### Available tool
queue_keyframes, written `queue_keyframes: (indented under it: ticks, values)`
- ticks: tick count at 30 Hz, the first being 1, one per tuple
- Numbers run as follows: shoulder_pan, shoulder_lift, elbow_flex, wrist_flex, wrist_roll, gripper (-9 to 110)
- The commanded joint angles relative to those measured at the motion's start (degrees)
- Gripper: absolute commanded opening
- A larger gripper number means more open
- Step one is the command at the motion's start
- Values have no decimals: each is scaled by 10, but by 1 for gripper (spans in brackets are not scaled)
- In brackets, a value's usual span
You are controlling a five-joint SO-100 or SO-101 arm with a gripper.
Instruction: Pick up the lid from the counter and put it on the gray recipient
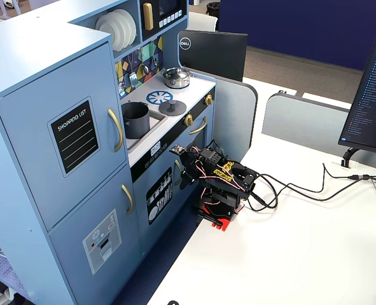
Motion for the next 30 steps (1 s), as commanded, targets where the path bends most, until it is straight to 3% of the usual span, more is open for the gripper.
queue_keyframes:
  ticks: [1, 13, 18, 23, 30]
  values:
    - [9, -4, -1, 98, -2, 0]
    - [15, -15, -21, 68, 6, 0]
    - [40, -120, -178, -32, -7, 0]
    - [66, -191, -331, -93, -89, 0]
    - [113, -207, -412, -170, -139, 0]
